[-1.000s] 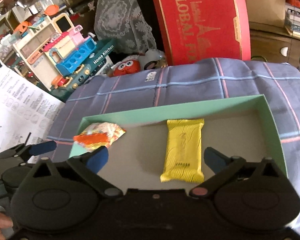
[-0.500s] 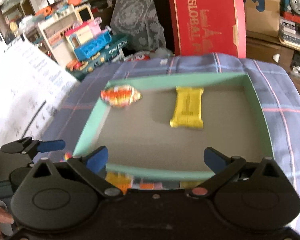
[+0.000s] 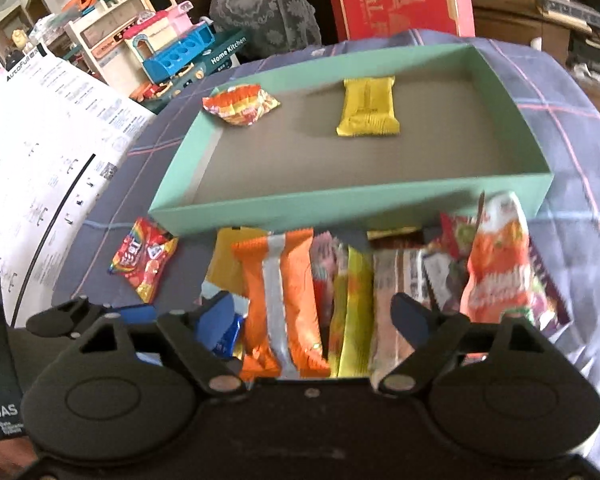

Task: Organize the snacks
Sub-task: 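Grasp the blue cracker packet with the left tool while the right grasps the orange striped bar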

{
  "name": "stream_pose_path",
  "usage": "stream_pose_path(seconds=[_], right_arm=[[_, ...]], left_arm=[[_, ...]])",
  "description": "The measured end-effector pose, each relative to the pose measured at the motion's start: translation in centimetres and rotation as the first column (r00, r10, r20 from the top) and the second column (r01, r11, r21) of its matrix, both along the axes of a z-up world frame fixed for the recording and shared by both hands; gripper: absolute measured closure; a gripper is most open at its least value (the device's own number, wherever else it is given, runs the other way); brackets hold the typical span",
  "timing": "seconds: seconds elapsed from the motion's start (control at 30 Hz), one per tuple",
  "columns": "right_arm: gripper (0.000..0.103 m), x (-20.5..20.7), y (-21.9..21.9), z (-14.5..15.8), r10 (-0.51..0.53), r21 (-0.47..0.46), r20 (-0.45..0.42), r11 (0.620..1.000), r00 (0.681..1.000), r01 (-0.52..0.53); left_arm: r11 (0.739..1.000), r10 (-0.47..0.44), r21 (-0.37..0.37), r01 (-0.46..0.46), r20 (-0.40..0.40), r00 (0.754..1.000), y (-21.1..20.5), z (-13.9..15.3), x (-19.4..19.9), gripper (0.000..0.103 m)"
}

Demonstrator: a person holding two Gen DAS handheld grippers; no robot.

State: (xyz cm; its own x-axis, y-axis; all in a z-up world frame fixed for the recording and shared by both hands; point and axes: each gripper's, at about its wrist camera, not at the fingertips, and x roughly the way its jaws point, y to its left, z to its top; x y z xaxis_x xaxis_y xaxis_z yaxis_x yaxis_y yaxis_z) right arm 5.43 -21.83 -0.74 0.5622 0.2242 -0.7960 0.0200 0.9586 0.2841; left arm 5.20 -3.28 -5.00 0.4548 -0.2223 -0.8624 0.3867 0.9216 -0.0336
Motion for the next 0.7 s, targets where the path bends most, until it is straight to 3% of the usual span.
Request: stream_pose_path(seconds=[0.03, 0.1, 0.17, 0.23, 0.53, 0.7], right_arm=[[0.019, -0.2, 0.1, -0.2, -0.003, 0.002, 0.002, 1.0, 1.0, 0.003], [0.026, -0.3, 0.3, -0.4, 0.001, 0.003, 0.001, 1.0, 1.0, -0.001], [0.031, -0.4, 0.6, -0.5, 0.003, -0.001, 0.004, 1.0, 1.0, -0.003], [0.038, -0.3, 0.8, -0.5, 0.008, -0.006, 0.007, 1.0, 1.0, -0.007], [0.038, 1.4, 2.8, -1.9, 0.041, -0.015, -0.036, 0.999, 0.999, -0.042], [0.038, 2.5, 4.2, -3.0, 0.062, -0.044, -0.055, 0.997, 0.997, -0.064]], left_arm=[[1.0, 0.002, -0.006, -0.002, 0.002, 1.0, 0.0, -0.1, 0.0, 0.01], [1.0, -0.002, -0.025, 0.002, -0.008, 1.0, 0.2, -0.1, -0.1, 0.039], [0.999, -0.001, -0.049, 0.0, -0.023, 1.0, 0.5, -0.1, 0.1, 0.059], [0.998, 0.011, -0.056, -0.012, -0.014, 1.0, 1.2, -0.1, 0.2, 0.059], [0.991, 0.108, -0.078, -0.11, -0.032, 0.994, 4.6, -0.6, 1.6, 0.058], [0.989, 0.121, -0.075, -0.124, -0.04, 0.992, 5.1, -1.0, 1.8, 0.046]])
